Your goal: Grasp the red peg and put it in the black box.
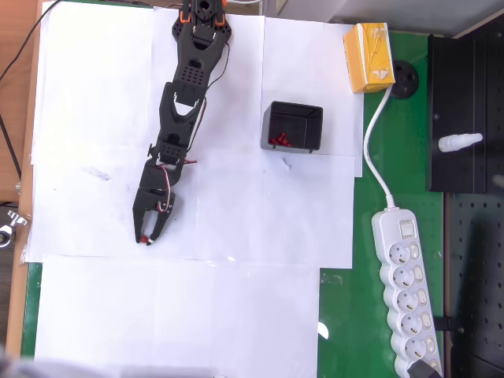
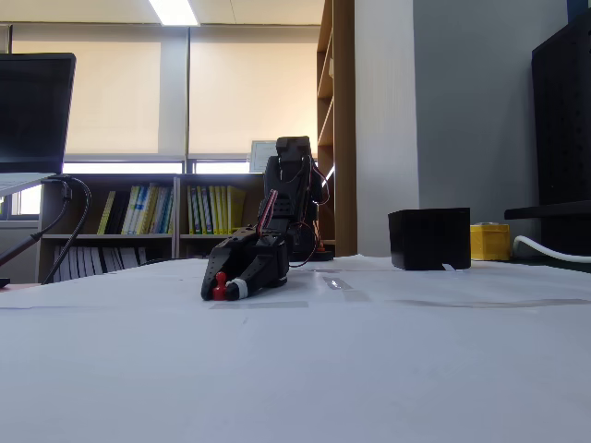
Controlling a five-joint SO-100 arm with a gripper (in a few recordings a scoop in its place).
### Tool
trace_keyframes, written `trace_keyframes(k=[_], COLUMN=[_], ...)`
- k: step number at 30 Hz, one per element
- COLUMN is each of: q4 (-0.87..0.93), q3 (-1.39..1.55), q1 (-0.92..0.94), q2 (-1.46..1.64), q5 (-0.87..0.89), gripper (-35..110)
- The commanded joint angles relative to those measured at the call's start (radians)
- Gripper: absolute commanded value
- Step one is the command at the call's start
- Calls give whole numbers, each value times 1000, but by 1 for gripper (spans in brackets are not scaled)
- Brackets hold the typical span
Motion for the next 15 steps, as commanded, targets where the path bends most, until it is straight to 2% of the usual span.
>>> trace_keyframes(k=[1,5,10,12,15], q4=[-6,6,146,341,732], q3=[18,17,-37,-37,37], q1=[17,20,21,18,8], q2=[-26,-26,-156,-267,-428], q5=[2,2,64,115,195], gripper=[0,0,0,0,0])
